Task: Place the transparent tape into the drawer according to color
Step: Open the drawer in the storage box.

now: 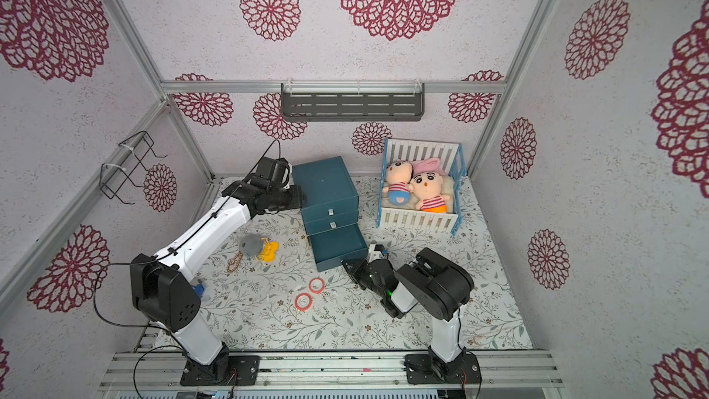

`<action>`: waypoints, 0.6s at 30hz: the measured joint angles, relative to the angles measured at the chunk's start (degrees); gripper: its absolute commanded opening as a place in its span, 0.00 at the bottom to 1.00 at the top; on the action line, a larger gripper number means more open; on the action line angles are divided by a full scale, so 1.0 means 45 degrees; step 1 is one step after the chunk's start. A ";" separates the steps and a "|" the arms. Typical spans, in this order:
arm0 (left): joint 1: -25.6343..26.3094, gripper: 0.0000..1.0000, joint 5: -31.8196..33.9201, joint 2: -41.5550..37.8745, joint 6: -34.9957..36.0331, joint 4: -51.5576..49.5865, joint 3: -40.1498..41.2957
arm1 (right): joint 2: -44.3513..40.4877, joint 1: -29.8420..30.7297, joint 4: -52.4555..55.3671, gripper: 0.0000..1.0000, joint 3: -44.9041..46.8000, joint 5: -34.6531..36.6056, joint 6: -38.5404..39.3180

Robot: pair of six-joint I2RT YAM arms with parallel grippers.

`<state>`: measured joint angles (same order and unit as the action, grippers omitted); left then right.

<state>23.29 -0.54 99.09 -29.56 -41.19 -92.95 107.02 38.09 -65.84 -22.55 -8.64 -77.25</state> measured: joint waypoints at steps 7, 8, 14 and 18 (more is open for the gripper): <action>-0.0010 0.46 0.0015 -0.0034 0.0000 -0.0029 0.0019 | -0.0107 0.0243 0.0102 0.21 0.0015 0.0058 -0.0078; -0.0010 0.46 0.0015 -0.0039 0.0000 -0.0029 0.0024 | -0.0175 0.0277 0.0160 0.33 0.0029 0.0058 -0.0068; -0.0010 0.50 0.0049 -0.0053 0.0000 -0.0049 0.0024 | -0.1360 0.0457 0.1107 0.73 0.0068 0.0296 0.0583; -0.0039 0.63 0.0194 -0.0136 -0.0010 -0.0170 0.0087 | -0.2671 0.0500 0.2200 0.89 0.0058 0.0505 0.1258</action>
<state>23.11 0.34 98.48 -29.61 -41.95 -92.55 95.00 40.34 -55.94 -22.28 -6.37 -71.59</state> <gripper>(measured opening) 0.597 0.838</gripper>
